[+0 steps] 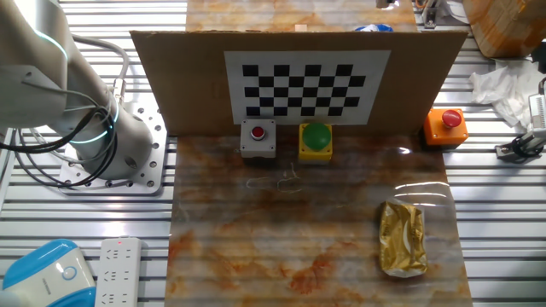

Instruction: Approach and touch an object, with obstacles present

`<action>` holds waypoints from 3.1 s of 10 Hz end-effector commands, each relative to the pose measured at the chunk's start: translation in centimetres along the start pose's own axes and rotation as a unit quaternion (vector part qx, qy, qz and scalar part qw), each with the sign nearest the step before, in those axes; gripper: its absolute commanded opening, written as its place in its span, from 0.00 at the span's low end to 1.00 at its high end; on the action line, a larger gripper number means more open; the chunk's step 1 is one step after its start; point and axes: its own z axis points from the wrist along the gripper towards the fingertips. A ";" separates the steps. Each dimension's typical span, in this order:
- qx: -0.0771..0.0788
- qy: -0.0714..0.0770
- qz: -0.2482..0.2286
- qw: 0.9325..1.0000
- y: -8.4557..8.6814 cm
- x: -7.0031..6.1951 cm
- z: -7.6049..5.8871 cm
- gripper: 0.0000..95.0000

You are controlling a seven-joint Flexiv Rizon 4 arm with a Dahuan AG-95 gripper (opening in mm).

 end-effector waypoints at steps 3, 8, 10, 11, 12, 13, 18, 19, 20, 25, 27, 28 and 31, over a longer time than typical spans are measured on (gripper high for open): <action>-0.006 -0.024 -0.024 0.999 -0.1 0.1 0.0 0.00; -0.004 -0.029 -0.027 0.999 -0.1 0.1 0.0 0.00; -0.007 -0.029 -0.029 0.999 -0.1 0.1 0.0 0.00; -0.008 -0.027 -0.031 0.999 -0.1 0.1 -0.4 0.00; -0.005 -0.025 -0.031 0.999 0.1 -0.1 -0.7 0.00; -0.003 -0.023 -0.029 0.999 0.6 -0.3 -1.0 0.00; 0.020 -0.010 -0.012 1.000 4.6 -1.9 -1.8 0.00; 0.029 -0.009 -0.009 1.000 5.7 -2.2 -1.6 0.00; 0.029 -0.009 -0.004 1.000 6.6 -2.5 -1.4 0.00; 0.031 -0.005 0.003 0.999 8.0 -3.3 -1.2 0.00; 0.032 -0.007 0.002 0.999 8.0 -3.2 -0.7 0.00; 0.031 -0.010 0.003 0.999 8.0 -3.2 -0.7 0.00; 0.031 -0.018 0.001 0.999 8.0 -3.2 -0.7 0.00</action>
